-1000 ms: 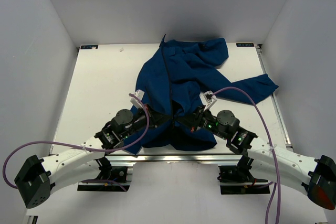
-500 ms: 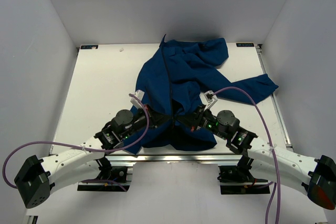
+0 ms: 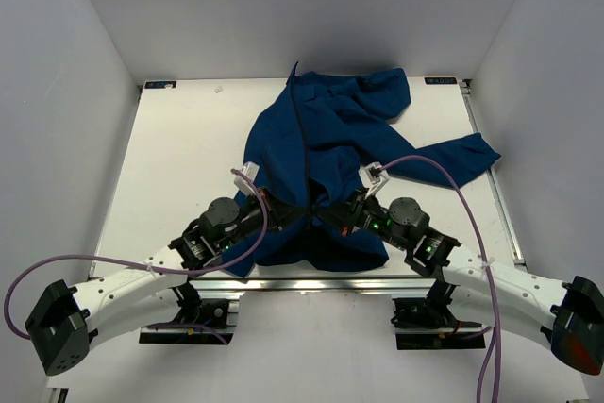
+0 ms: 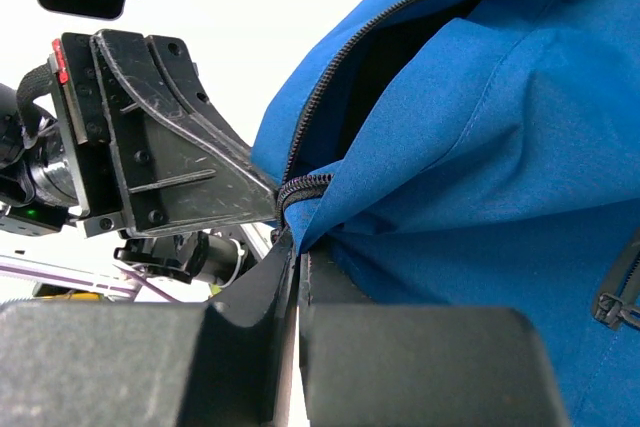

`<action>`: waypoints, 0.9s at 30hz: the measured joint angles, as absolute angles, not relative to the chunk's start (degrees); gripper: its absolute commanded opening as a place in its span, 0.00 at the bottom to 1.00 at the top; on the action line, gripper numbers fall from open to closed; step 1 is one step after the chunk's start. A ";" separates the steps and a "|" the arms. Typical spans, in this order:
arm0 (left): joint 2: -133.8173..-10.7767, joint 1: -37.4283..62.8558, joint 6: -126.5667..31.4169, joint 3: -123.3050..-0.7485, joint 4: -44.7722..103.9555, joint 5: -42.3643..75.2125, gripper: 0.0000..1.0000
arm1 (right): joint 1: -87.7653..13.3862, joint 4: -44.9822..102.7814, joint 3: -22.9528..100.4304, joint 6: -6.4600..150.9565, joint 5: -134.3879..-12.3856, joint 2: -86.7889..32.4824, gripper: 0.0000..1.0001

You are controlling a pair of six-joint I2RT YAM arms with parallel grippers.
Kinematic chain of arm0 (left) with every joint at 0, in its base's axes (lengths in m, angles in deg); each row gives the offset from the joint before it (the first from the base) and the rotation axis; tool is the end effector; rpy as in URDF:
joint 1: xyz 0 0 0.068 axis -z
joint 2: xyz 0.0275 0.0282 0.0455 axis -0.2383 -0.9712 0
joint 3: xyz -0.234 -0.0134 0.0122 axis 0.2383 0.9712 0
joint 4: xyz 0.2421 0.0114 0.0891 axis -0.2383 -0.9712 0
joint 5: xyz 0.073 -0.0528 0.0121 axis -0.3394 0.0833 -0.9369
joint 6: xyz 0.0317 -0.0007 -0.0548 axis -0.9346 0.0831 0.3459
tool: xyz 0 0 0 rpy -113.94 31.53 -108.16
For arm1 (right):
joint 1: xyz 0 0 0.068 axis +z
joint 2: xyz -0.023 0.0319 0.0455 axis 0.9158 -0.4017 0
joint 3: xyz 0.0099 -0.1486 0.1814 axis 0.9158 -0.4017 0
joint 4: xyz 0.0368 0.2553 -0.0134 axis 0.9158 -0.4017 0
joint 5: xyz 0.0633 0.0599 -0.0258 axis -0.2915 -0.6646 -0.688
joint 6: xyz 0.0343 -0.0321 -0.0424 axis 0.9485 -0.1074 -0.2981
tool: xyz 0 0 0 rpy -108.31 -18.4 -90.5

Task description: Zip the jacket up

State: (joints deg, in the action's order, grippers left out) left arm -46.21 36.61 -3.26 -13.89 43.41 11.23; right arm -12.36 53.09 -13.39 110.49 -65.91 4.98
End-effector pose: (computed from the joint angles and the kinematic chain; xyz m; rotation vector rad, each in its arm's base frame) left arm 0.1502 -0.1856 0.2148 -0.0493 1.9539 -1.3583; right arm 0.1405 0.1935 0.2292 -0.1402 1.7701 1.3092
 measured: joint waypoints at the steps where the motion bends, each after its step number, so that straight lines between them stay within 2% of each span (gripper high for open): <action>1: -46.19 36.65 -3.32 -13.89 43.24 11.15 0.00 | -12.36 53.20 -13.39 110.49 -66.02 4.89 0.00; 27: -44.68 37.04 -7.65 -13.89 42.82 12.50 0.00 | -12.30 45.42 -7.71 109.66 -63.33 4.67 0.00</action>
